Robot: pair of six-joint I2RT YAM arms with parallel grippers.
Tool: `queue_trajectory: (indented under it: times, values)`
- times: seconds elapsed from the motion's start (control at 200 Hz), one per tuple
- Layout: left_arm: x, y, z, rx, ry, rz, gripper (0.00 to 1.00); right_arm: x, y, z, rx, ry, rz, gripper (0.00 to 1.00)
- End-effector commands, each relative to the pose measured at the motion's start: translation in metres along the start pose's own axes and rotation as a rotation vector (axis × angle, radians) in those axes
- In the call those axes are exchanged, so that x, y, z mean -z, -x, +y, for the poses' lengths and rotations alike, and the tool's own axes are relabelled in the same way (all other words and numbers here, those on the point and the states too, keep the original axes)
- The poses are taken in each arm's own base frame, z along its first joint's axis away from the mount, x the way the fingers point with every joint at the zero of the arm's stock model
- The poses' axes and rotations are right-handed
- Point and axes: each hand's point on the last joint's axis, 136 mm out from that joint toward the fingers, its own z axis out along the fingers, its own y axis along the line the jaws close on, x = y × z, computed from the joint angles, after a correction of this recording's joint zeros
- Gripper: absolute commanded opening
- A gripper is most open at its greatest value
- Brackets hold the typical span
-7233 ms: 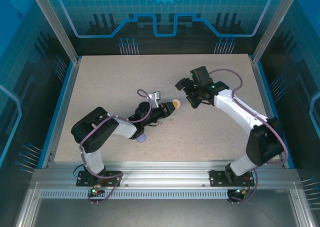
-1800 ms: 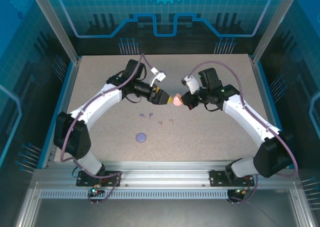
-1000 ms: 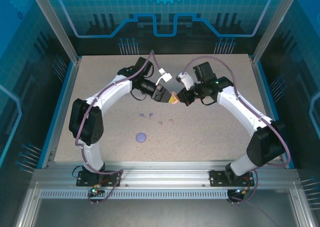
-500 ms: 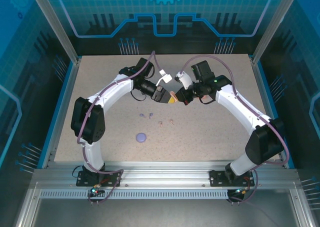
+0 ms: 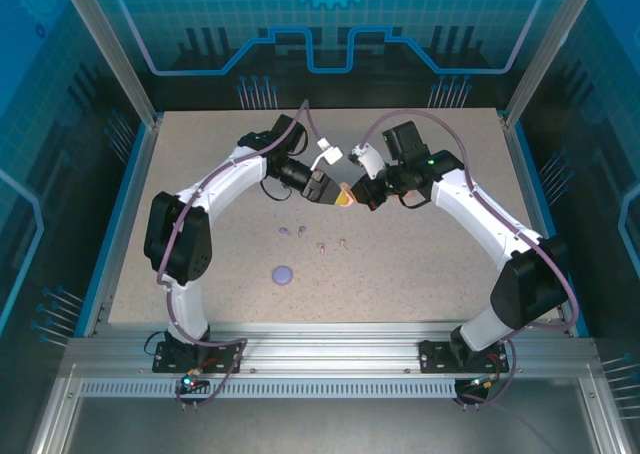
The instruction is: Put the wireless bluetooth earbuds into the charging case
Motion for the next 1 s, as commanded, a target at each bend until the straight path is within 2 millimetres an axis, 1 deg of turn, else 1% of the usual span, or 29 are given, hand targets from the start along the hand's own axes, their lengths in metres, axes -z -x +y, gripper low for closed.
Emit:
queue_trajectory:
  times: [0.0, 0.57, 0.625, 0.735, 0.875, 0.996]
  values:
    - [0.0044, 0.0092, -0.0033, -0.026, -0.031, -0.018, 0.40, -0.0002, 0.0005, 0.0081, 0.024, 0.022, 0.017, 0.00]
    - [0.0045, 0.0153, -0.0006, -0.027, -0.040, -0.025, 0.42, 0.0020, -0.0018, 0.0083, 0.037, 0.016, 0.024, 0.00]
    - [0.0049, 0.0155, -0.0007, -0.025, -0.041, -0.026, 0.40, 0.0016, -0.0021, 0.0081, 0.035, 0.018, 0.026, 0.00]
    - [0.0044, 0.0158, -0.0018, -0.026, -0.049, -0.027, 0.33, 0.0016, -0.0015, 0.0078, 0.036, 0.016, 0.023, 0.00]
    - [0.0047, 0.0163, -0.0014, -0.025, -0.051, -0.029, 0.31, 0.0041, 0.0018, 0.0087, 0.036, 0.017, 0.015, 0.00]
    - [0.0049, 0.0166, -0.0023, -0.023, -0.056, -0.030, 0.22, 0.0077, 0.0054, 0.0074, 0.033, 0.007, 0.002, 0.00]
